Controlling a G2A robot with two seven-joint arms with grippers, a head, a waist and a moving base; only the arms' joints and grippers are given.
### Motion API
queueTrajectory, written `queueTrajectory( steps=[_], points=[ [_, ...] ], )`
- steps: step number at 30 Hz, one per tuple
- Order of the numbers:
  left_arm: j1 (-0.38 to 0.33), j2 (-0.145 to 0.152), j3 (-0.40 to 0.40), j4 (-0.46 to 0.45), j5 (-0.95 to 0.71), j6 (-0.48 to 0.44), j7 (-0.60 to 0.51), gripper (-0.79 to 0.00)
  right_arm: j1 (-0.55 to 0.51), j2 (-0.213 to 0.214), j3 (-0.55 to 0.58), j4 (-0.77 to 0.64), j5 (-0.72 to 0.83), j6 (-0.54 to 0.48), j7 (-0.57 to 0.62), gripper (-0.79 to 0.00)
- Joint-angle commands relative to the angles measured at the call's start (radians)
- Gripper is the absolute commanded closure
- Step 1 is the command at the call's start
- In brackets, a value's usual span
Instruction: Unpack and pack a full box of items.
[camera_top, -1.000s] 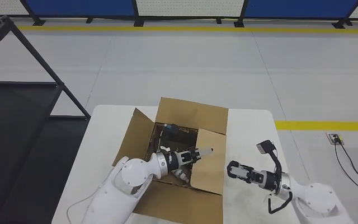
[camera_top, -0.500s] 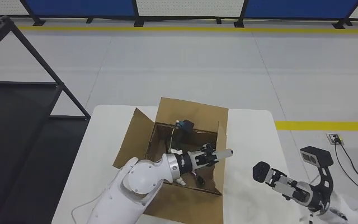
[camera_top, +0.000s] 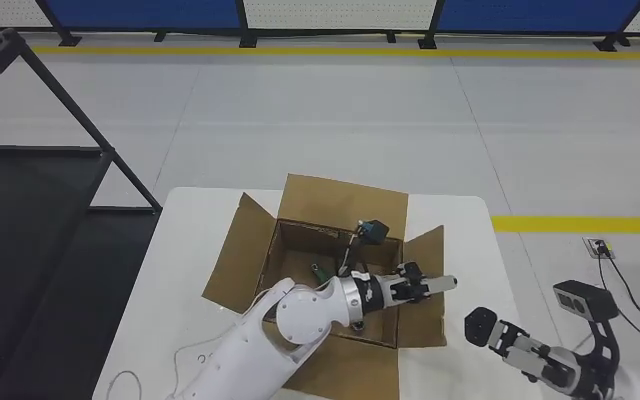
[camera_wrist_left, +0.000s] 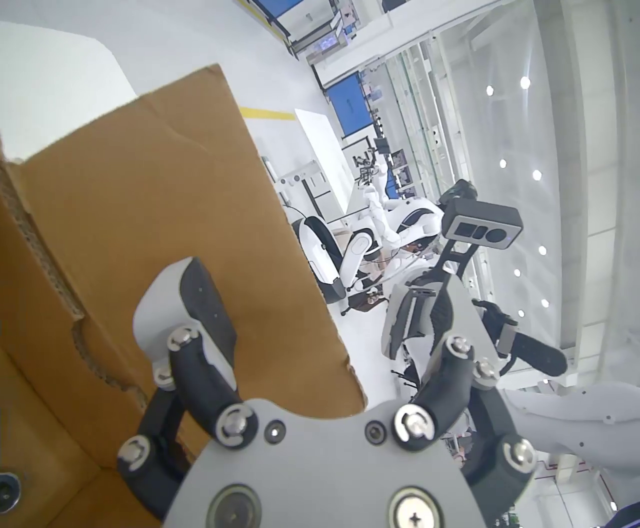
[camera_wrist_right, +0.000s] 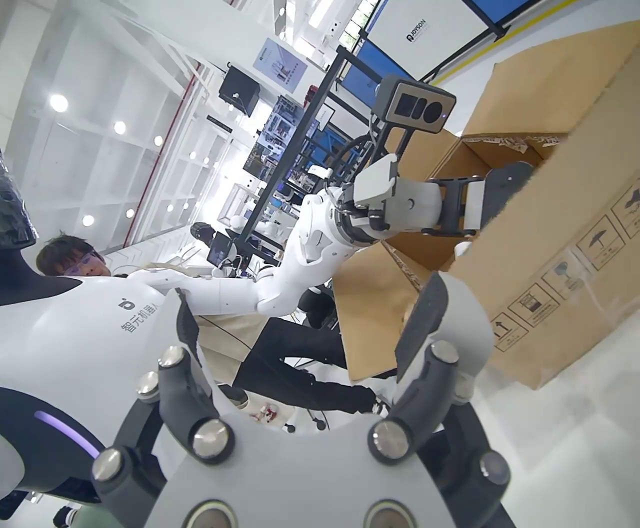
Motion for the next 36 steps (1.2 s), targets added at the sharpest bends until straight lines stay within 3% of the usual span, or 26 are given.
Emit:
queueTrajectory(
  steps=[1, 8, 21, 28, 32, 36],
  points=[
    [-0.014, -0.012, 0.02, 0.025, -0.004, -0.007, 0.008, -0.785, 0.001, 0.002, 0.001, -0.003, -0.011, 0.001, 0.005, -0.785],
    [-0.033, -0.035, 0.028, 0.07, -0.017, -0.023, 0.016, -0.785, 0.016, 0.009, -0.018, 0.015, -0.05, 0.036, 0.017, -0.785],
    [-0.007, -0.046, -0.001, 0.075, -0.004, -0.017, -0.006, -0.785, 0.012, 0.015, -0.064, 0.01, -0.077, 0.01, 0.018, -0.785],
    [0.005, -0.052, -0.014, 0.069, 0.007, -0.02, -0.009, -0.785, 0.021, 0.02, -0.094, 0.015, -0.129, 0.048, 0.008, -0.785],
    [0.021, -0.046, -0.057, 0.036, 0.012, -0.029, 0.003, -0.785, 0.045, 0.022, -0.114, 0.036, -0.179, 0.08, -0.022, -0.785],
    [0.07, -0.02, -0.165, -0.042, 0.027, -0.034, 0.003, -0.785, 0.065, 0.024, -0.121, 0.068, -0.215, 0.1, -0.061, -0.785]
  ],
)
